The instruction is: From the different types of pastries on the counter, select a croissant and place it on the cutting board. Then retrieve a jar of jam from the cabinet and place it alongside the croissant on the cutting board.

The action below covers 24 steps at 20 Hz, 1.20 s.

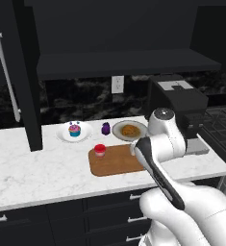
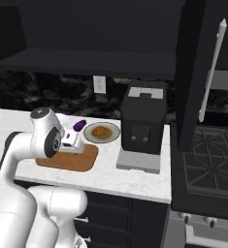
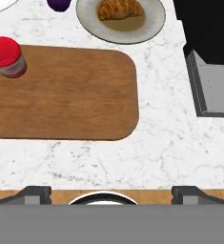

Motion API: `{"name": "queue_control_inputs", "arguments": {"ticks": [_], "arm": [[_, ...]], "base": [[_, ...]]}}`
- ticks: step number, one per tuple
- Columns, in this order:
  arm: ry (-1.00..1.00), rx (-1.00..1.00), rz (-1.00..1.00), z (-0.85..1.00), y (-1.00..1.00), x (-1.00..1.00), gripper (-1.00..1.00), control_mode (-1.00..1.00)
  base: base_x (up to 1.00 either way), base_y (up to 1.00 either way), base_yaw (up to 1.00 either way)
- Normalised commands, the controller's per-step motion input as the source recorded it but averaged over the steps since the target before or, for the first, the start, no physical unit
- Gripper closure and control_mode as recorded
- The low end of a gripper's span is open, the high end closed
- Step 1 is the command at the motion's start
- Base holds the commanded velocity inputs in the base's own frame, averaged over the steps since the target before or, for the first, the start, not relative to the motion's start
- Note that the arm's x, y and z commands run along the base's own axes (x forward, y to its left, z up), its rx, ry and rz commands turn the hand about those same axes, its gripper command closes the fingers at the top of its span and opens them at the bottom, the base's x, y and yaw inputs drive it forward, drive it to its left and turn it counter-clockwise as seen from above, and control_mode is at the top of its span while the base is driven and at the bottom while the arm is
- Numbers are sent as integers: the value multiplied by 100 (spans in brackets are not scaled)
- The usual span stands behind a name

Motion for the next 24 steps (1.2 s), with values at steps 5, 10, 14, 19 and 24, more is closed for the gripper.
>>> {"name": "queue_control_inputs", "arguments": {"ticks": [5, 10, 14, 19, 24], "arm": [[1, 0, -3, -22, -21, 24, -100, -100], [0, 0, 0, -48, -26, 99, -100, -100], [9, 6, 0, 25, -12, 77, -100, -100], [19, 6, -3, 85, -1, 58, -100, -100], [-1, -3, 0, -17, 0, 22, -100, -100]], "base": [[0, 0, 0], [0, 0, 0], [0, 0, 0], [0, 0, 0], [0, 0, 0]]}}
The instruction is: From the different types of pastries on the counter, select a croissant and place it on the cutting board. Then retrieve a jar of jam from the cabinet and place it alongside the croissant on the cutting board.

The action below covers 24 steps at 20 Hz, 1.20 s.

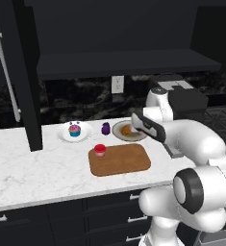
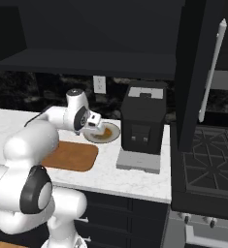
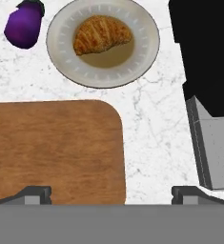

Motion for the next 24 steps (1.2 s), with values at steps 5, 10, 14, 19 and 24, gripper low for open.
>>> {"name": "queue_control_inputs", "arguments": {"ticks": [5, 10, 14, 19, 24], "arm": [[0, -7, 0, -19, -9, 69, -100, -100], [1, 0, -27, -6, -35, 62, -100, -100], [0, 0, 0, -1, 1, -3, -100, -100], [0, 1, -1, 0, 12, -3, -100, -100], [1, 5, -11, 0, 0, 29, -100, -100]], "base": [[0, 0, 0], [0, 0, 0], [0, 0, 0], [0, 0, 0], [0, 0, 0]]}}
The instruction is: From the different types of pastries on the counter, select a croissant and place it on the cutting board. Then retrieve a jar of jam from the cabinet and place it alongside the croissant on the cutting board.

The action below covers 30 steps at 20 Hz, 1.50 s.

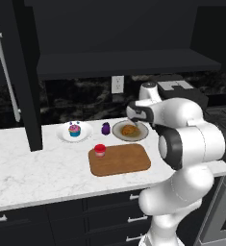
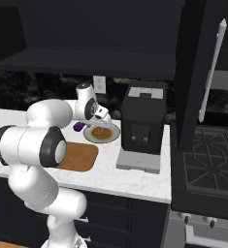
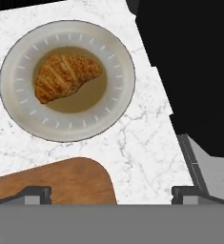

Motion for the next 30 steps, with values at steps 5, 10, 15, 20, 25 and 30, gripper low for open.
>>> {"name": "queue_control_inputs", "arguments": {"ticks": [5, 10, 15, 20, 25, 30], "arm": [[0, 5, -6, 0, 0, 74, -100, -100], [5, 7, -9, 0, 0, 30, -100, -100], [8, 7, -18, -3, 0, 11, -100, -100], [3, 5, -21, -12, 3, 24, -100, -100], [0, 5, -27, -21, 8, 28, -100, -100], [0, 0, -14, -5, 11, 19, -100, -100]], "base": [[0, 0, 0], [0, 0, 0], [0, 0, 0], [0, 0, 0], [0, 0, 0], [0, 0, 0]]}}
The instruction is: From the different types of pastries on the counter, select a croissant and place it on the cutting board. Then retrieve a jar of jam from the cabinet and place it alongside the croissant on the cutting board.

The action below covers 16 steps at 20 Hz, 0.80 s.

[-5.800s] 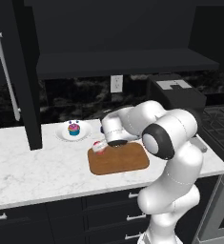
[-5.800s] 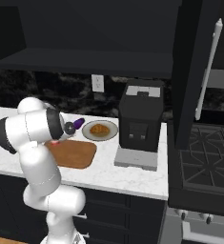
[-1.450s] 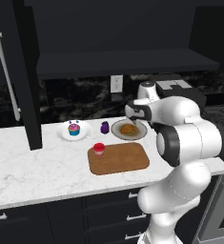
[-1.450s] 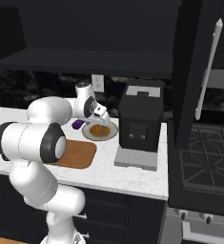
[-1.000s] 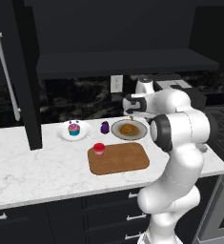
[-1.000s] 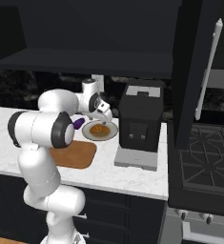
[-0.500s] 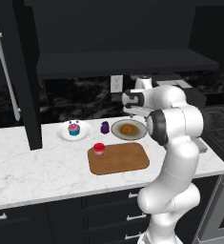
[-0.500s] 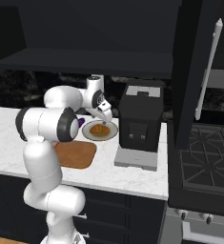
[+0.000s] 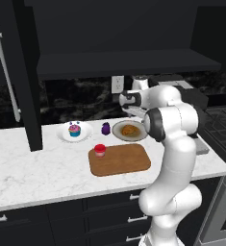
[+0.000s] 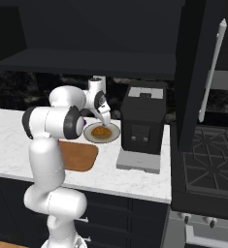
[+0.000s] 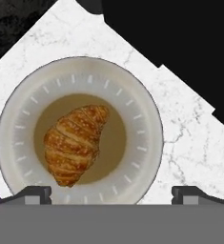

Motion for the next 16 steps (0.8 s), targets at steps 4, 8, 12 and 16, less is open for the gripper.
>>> {"name": "queue_control_inputs", "arguments": {"ticks": [4, 8, 12, 16], "arm": [[-1, 0, 0, -14, 0, 49, -100, -100], [0, 0, -1, -24, 2, 31, -100, -100], [0, 0, -5, -30, 3, 12, -100, -100], [0, 1, -6, -28, 4, 1, -100, -100]], "base": [[0, 0, 0], [0, 0, 0], [0, 0, 0], [0, 0, 0]]}}
